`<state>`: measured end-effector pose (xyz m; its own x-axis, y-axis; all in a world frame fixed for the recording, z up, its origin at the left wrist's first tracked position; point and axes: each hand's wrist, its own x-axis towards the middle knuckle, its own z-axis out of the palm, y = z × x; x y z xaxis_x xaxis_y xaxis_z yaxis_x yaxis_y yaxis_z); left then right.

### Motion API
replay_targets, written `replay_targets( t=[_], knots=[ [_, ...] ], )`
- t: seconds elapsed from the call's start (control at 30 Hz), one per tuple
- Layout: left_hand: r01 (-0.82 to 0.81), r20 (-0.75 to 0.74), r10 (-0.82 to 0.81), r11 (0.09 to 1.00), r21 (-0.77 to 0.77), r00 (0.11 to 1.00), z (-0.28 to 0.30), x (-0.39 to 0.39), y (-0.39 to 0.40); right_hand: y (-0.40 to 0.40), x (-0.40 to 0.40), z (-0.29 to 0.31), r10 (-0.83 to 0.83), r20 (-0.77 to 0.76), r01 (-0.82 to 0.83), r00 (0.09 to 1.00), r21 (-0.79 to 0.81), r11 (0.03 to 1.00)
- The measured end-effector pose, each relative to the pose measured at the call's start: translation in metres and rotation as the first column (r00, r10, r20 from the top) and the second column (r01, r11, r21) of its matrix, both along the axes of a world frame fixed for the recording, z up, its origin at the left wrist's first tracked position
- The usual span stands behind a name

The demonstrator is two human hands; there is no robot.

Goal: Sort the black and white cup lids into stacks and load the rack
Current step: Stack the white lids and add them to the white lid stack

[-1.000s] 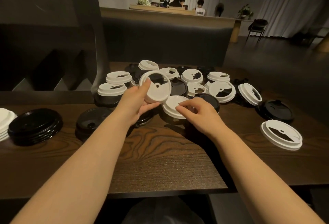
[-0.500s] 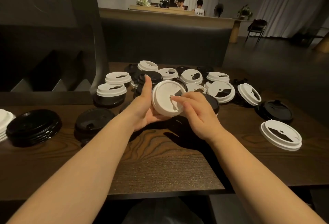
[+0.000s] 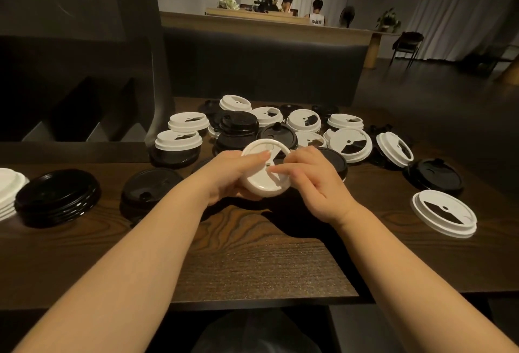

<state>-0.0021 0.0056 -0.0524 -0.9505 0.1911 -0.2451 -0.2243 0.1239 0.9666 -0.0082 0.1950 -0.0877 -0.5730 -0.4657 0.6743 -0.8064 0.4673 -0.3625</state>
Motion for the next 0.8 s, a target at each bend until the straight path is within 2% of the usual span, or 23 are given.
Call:
replay_targets(
  t=[0.07,0.17,0.23,0.3,0.37,0.63,0.8],
  knots=[
    [-0.014,-0.006,0.014,0.999,0.029,1.0,-0.002,0.0,0.001,-0.002,0.002,0.001,-0.026,-0.021,0.024,0.999,-0.076,0.997],
    [-0.081,0.033,0.078,0.988,0.134,0.996,-0.001,-0.002,0.004,-0.007,0.004,0.003,-0.109,0.052,0.12,0.993,-0.358,0.926],
    [-0.127,0.064,0.116,0.969,0.21,0.991,-0.001,-0.003,0.007,-0.01,0.004,0.006,-0.13,0.274,0.247,0.953,-0.451,0.858],
    [-0.151,0.069,0.139,0.96,0.235,0.988,-0.003,-0.003,0.01,-0.011,0.003,0.006,-0.037,0.544,0.324,0.839,-0.443,0.836],
    [-0.163,0.059,0.154,0.967,0.196,0.986,-0.003,-0.004,0.012,-0.013,0.003,0.005,-0.001,0.638,0.36,0.77,-0.434,0.826],
    [-0.048,0.045,0.046,0.998,0.044,0.998,-0.004,0.001,0.018,-0.015,0.003,0.006,-0.087,0.627,0.459,0.774,-0.462,0.759],
    [-0.007,0.087,0.001,0.998,0.066,0.996,-0.007,0.001,0.02,-0.016,0.003,0.005,-0.196,0.577,0.49,0.793,-0.411,0.769]
  ],
)
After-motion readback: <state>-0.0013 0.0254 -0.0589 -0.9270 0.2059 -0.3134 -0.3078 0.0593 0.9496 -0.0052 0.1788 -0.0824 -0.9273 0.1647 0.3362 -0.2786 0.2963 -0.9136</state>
